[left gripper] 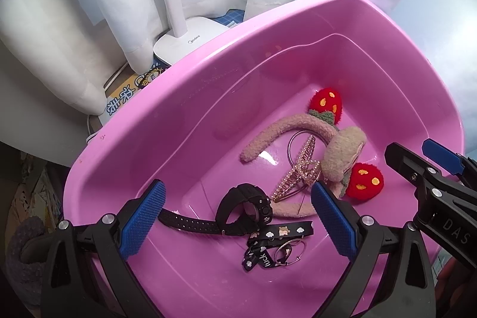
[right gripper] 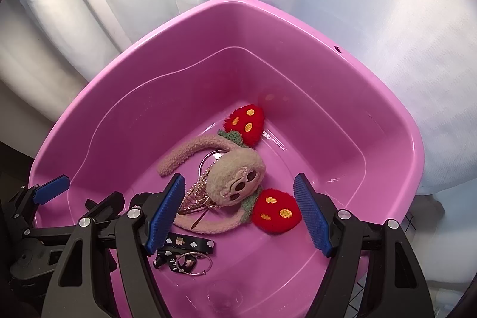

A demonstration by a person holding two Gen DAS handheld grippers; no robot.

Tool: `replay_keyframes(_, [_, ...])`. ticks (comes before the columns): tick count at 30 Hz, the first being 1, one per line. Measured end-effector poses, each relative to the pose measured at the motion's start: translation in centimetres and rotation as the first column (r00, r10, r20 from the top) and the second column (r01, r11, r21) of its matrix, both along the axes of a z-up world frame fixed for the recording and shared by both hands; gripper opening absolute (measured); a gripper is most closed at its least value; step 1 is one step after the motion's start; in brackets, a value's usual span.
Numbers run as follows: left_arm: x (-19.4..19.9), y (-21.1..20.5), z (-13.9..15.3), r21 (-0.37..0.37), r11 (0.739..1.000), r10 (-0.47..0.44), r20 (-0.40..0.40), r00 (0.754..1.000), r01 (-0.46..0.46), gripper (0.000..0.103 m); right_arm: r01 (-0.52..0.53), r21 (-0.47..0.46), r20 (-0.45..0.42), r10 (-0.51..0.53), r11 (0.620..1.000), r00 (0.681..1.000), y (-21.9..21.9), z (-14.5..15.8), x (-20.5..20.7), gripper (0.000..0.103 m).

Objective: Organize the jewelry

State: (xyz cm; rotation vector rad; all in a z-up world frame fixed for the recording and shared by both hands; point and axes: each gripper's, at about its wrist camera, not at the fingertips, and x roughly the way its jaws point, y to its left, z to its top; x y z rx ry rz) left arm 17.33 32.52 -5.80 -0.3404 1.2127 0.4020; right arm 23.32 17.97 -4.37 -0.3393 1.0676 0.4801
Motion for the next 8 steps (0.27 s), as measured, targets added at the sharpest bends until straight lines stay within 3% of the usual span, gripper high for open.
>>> replay_keyframes(8, [-0.08, 0.08, 0.04, -0.001, 1.000, 0.006, 0.006, 1.000, -0.006, 0.096, 0.003, 0.008, 0.009, -0.003, 1.000, 1.000, -0.32, 0.22, -0.37, 0.072])
